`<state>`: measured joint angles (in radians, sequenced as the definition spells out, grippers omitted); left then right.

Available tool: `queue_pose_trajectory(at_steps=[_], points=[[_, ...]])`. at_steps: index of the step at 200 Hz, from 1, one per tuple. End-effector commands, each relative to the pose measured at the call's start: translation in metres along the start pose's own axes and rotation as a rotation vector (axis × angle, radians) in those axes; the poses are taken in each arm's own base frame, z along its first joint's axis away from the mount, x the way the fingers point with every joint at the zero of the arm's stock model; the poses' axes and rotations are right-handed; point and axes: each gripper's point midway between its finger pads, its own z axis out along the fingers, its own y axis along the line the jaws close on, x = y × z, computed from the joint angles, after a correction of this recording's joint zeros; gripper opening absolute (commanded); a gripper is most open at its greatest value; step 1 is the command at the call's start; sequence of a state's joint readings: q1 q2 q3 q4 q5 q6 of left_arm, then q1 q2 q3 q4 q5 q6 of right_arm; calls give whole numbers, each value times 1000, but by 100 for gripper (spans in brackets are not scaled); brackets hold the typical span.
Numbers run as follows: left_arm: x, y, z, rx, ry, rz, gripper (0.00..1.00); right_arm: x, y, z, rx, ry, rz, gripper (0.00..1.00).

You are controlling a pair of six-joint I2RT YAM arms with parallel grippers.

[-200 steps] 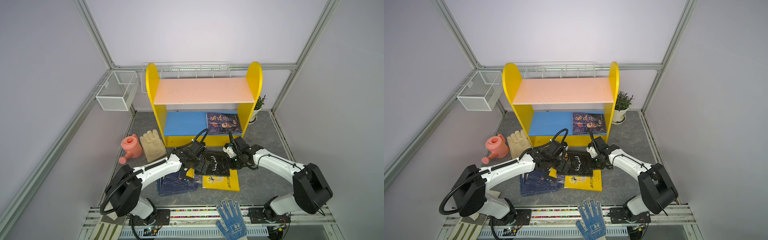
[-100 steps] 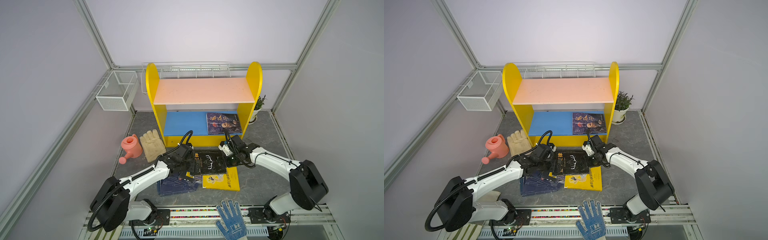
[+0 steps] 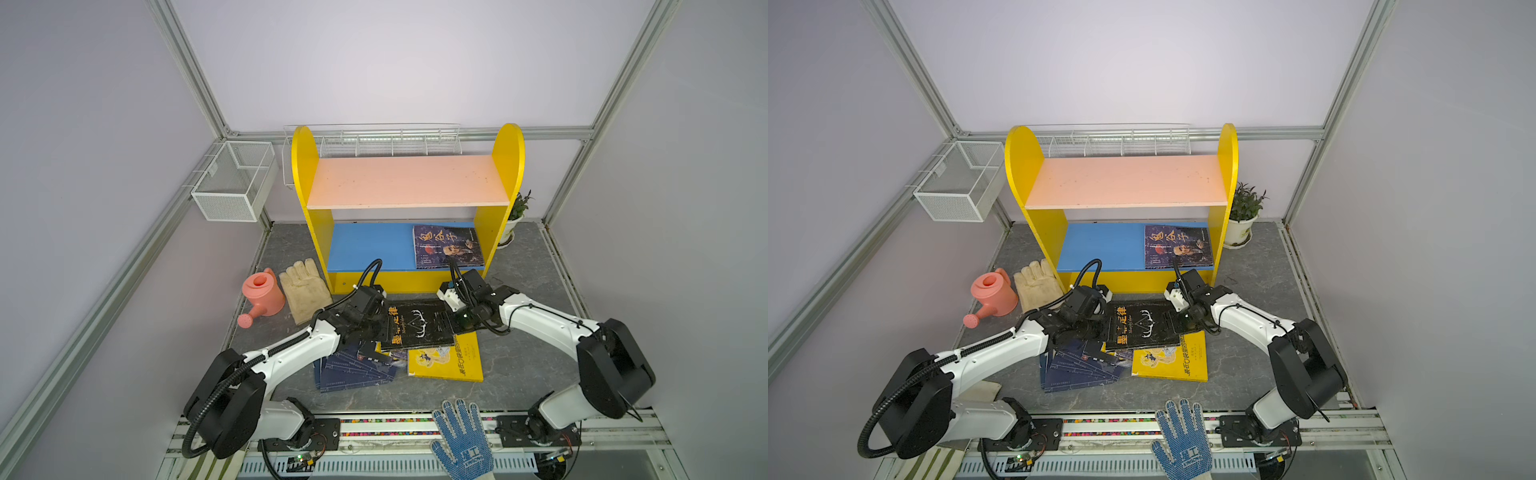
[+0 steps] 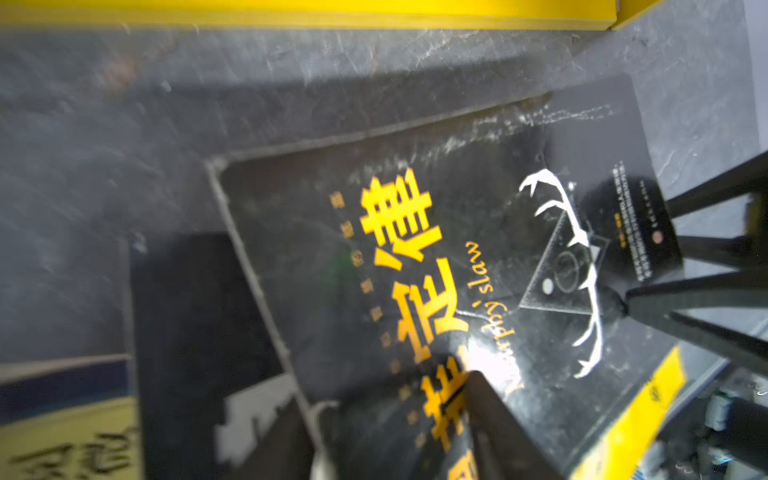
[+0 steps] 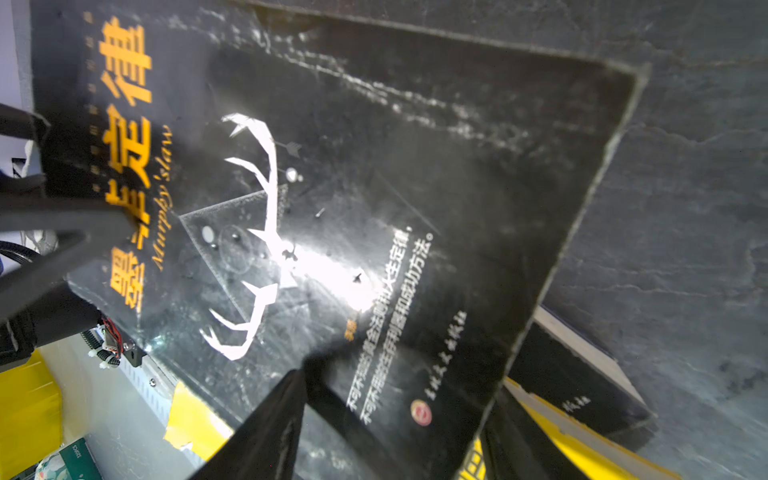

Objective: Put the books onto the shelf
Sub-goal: 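Lift the black book with the left gripper while the right gripper releases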

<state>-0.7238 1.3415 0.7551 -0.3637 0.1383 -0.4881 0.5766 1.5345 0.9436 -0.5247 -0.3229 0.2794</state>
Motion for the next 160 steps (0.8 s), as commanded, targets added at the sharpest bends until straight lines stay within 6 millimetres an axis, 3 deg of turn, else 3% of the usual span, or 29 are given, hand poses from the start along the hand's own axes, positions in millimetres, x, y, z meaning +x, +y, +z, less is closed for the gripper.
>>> queue_pose_trajectory(at_steps=[1, 33, 47, 96, 133, 160], points=[[18, 5, 5, -23, 52, 25, 34, -2, 14, 2, -57, -3, -58, 67], [6, 5, -3, -33, -8, 35, 16, -2, 14, 2, -53, -7, -61, 67], [0, 10, -10, -68, -42, 26, 0, -4, 13, 0, -45, -21, -66, 67], [-17, -6, -64, 21, -224, 55, 0, -24, 4, -27, 50, -185, -82, 68], [-22, -23, -110, 141, -369, 90, 0, -48, 1, -65, 88, -363, -52, 70], [-29, -34, -152, 214, -481, 110, 0, -64, 16, -99, 6, -494, -21, 71]])
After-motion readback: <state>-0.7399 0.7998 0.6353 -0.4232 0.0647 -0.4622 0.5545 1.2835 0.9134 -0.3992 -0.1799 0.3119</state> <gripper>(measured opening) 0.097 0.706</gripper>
